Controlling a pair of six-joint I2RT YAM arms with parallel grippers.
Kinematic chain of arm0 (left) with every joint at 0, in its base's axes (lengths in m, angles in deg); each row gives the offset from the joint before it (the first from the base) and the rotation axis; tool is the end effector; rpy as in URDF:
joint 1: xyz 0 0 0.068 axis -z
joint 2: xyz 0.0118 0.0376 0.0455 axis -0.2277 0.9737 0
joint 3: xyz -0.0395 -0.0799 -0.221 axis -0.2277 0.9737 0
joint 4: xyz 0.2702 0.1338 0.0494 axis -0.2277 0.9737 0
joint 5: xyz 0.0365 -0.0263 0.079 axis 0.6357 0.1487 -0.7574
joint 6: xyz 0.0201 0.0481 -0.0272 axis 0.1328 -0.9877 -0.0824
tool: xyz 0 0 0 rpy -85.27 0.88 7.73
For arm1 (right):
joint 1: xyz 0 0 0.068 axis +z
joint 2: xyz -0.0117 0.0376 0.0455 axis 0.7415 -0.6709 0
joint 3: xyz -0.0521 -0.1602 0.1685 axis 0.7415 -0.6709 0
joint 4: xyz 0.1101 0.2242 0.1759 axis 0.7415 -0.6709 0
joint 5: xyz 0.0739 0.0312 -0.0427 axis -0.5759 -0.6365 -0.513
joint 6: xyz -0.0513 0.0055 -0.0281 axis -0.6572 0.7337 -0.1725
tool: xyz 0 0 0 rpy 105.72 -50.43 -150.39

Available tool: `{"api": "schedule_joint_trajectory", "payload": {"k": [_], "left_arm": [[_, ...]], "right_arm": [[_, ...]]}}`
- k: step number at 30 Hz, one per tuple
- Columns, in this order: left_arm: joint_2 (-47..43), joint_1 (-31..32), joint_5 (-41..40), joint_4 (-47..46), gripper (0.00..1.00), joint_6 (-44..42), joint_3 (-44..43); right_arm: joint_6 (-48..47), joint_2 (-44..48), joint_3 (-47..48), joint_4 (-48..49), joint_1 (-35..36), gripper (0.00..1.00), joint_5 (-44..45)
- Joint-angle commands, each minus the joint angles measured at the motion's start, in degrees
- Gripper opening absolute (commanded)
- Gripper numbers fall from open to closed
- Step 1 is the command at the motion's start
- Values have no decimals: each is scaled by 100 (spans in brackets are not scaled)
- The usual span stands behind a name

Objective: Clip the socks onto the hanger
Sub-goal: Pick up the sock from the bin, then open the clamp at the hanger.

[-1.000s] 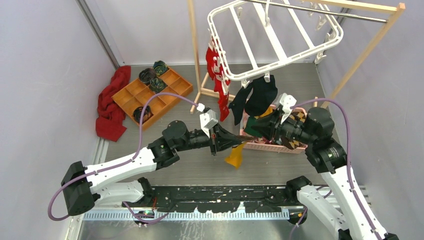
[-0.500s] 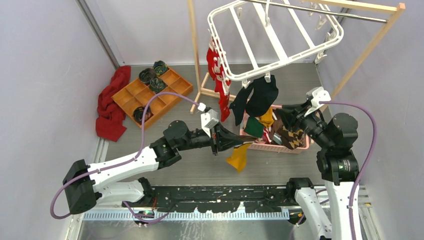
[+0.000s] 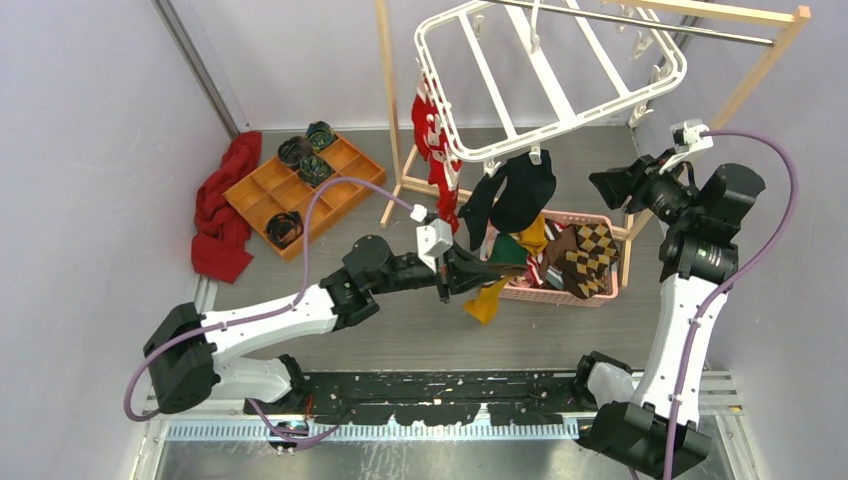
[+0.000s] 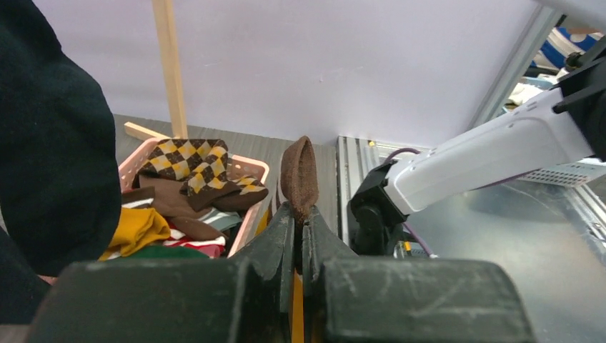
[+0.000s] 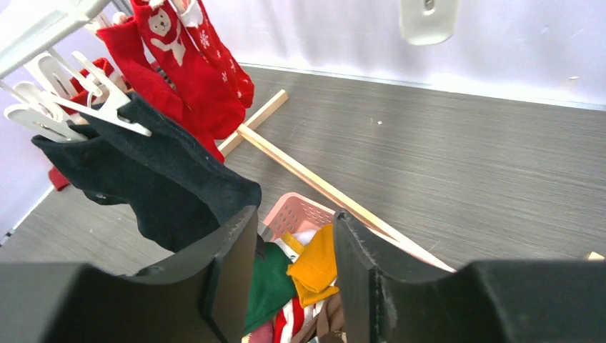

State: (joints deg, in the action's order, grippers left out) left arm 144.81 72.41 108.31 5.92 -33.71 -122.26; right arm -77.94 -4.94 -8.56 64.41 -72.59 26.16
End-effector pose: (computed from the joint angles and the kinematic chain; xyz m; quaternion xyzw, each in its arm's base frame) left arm 0.1575 -0.3006 0.2837 0.3906 0.5015 -0.5684 0.5224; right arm 0.2456 -0.0761 0.3953 -0.1048 0.7299 0.2269 0.6362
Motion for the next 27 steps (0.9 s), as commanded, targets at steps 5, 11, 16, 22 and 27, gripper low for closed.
{"api": "schedule_joint_trajectory", "payload": {"k": [5, 11, 16, 22, 27], "left_arm": [[724, -55, -316, -25, 0, -967, -1031], [1172, -398, -843, -85, 0, -991, -1302], [1325, -921, -1237, -344, 0, -544, -1271], [1277, -1434, -1621, -247, 0, -206, -1234], [1335, -2063, -1525, -216, 0, 302, -1314]], "right_arm": [[16, -230, 424, 558, -495, 55, -777], [-601, -387, 760, -180, -506, 72, -792], [-1347, -655, 1115, -926, -506, 76, -979], [-1821, -783, 1202, -1451, -506, 79, -1071], [-2694, -807, 1427, -2352, -506, 82, -1060]]}}
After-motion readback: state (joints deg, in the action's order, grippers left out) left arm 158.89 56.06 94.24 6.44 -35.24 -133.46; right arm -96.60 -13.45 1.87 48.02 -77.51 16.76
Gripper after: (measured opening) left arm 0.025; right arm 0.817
